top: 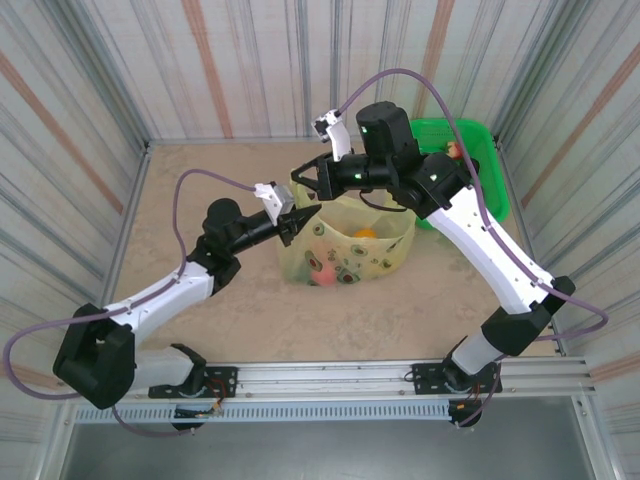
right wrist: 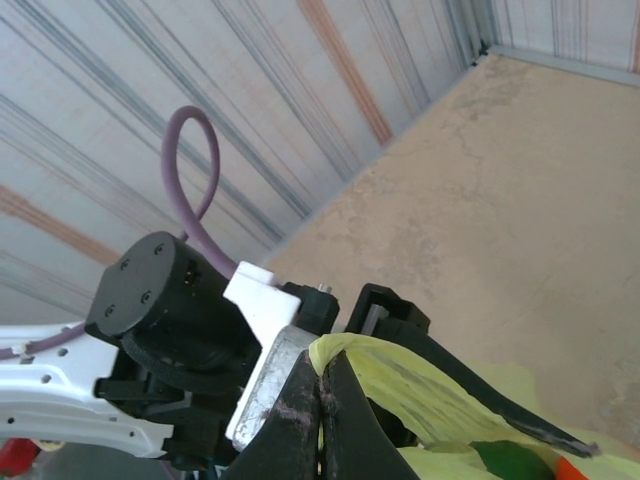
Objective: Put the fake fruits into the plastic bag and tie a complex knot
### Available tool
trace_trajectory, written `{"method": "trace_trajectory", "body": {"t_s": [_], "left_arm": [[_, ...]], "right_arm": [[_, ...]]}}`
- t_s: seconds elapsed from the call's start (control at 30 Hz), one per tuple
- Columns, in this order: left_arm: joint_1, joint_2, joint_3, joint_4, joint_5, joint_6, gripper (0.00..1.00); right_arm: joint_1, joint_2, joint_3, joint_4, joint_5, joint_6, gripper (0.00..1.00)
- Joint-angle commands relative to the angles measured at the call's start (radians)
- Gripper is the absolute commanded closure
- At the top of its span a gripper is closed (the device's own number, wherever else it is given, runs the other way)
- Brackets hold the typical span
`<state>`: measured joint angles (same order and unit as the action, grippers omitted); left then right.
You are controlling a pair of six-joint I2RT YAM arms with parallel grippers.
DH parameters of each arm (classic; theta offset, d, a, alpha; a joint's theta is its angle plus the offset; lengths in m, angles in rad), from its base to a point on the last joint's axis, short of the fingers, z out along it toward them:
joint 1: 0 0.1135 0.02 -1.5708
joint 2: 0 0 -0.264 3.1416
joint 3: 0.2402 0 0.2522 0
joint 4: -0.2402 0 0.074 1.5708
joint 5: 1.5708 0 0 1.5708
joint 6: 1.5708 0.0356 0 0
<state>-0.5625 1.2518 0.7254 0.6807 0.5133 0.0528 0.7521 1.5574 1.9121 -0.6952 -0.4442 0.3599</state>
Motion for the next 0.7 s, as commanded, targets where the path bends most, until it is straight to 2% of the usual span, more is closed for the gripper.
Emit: {"method": "trace_trajectory", "body": {"t_s": [0.0,0.07,0.2,0.4,0.67], "left_arm": [[-0.007,0.008,0.019,0.041,-0.008,-0.015,0.72],[-0.007,0.011,0.019,0.045,-0.008,-0.019,0.73],[-0.013,0.017,0.019,0.037,-0.001,-0.021,0.85],[-0.020,-0.019,0.002,-0.046,-0.015,-0.002,0.99],[-0.021,-0.067,-0.006,-0.130,-0.068,0.024,1.00]], "right_arm": [[-0.002,-0.009,-0.010,0.073,-0.055,0.040,1.00],[-0.002,-0.009,-0.016,0.081,-0.069,0.046,1.00],[-0.007,-0.025,-0.028,0.087,-0.037,0.044,1.00],[-0.110,-0.113,-0.137,0.116,0.018,0.067,1.00],[-0.261,-0.246,-0.328,0.181,0.093,0.110,1.00]]}}
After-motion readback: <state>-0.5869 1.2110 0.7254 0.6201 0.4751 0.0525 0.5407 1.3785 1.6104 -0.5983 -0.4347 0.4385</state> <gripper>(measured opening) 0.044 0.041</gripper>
